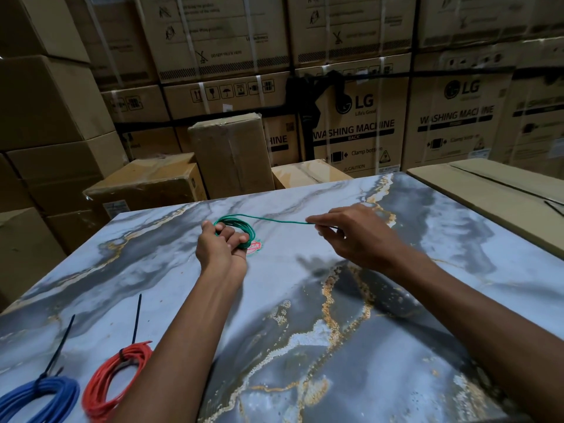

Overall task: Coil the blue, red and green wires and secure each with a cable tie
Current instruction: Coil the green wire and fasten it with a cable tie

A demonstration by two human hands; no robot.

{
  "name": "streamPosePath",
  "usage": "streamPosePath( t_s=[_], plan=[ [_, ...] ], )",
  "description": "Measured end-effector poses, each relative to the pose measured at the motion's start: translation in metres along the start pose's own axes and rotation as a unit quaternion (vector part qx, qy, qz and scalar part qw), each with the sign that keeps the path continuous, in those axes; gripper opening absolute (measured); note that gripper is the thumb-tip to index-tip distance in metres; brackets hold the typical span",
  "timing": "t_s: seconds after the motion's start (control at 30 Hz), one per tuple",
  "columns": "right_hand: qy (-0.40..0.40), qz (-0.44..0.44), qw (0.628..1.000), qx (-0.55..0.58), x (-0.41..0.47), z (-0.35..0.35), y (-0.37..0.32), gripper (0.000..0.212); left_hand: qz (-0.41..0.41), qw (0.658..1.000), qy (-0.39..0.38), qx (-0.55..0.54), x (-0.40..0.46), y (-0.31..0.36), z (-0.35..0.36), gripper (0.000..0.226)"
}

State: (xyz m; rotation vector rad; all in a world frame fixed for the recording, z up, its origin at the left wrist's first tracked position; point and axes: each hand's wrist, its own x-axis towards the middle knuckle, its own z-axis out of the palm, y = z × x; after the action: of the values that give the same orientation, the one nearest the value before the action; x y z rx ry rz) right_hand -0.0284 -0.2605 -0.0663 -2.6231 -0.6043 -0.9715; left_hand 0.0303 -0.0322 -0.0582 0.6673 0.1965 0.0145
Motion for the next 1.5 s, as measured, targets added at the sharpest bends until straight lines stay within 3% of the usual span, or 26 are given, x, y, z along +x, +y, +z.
streamPosePath(
  t_s=[0.13,0.3,0.4,0.6,0.8,0.97,1.23,1.5],
  plan=[
    [0.066,0.005,0.998,0.022,0.001,-0.005,-0.002,0.024,0.002,1.0,-0.007,0.005,-0.003,0.001,0.001,0.042],
    [-0.04,-0.031,0.997,-0.05,-0.001,0.002,-0.015,0.024,0.016,0.998,-0.039,0.047,-0.011,-0.006,0.006,0.042],
    [-0.056,-0.081,0.994,-0.053,-0.004,0.006,-0.03,0.025,0.041,0.993,-0.049,0.095,-0.015,-0.014,0.008,0.039],
    [-0.023,-0.139,0.99,0.004,-0.006,0.01,-0.051,0.015,0.055,0.974,-0.09,0.199,-0.023,-0.028,0.009,0.038],
    [0.053,-0.164,0.985,-0.016,-0.006,0.014,-0.047,0.01,0.046,0.944,-0.115,0.304,-0.032,-0.04,0.01,0.043],
    [0.152,-0.107,0.982,0.013,-0.002,0.008,-0.046,0.011,0.01,0.923,-0.174,0.344,-0.037,-0.049,0.01,0.046],
    [0.125,-0.062,0.989,0.041,0.0,0.003,-0.03,0.015,-0.008,0.899,-0.214,0.383,-0.045,-0.05,0.01,0.043],
    [0.127,0.0,0.989,0.07,0.004,0.004,-0.017,0.017,-0.085,0.912,-0.263,0.302,-0.048,-0.042,0.012,0.045]
  ],
)
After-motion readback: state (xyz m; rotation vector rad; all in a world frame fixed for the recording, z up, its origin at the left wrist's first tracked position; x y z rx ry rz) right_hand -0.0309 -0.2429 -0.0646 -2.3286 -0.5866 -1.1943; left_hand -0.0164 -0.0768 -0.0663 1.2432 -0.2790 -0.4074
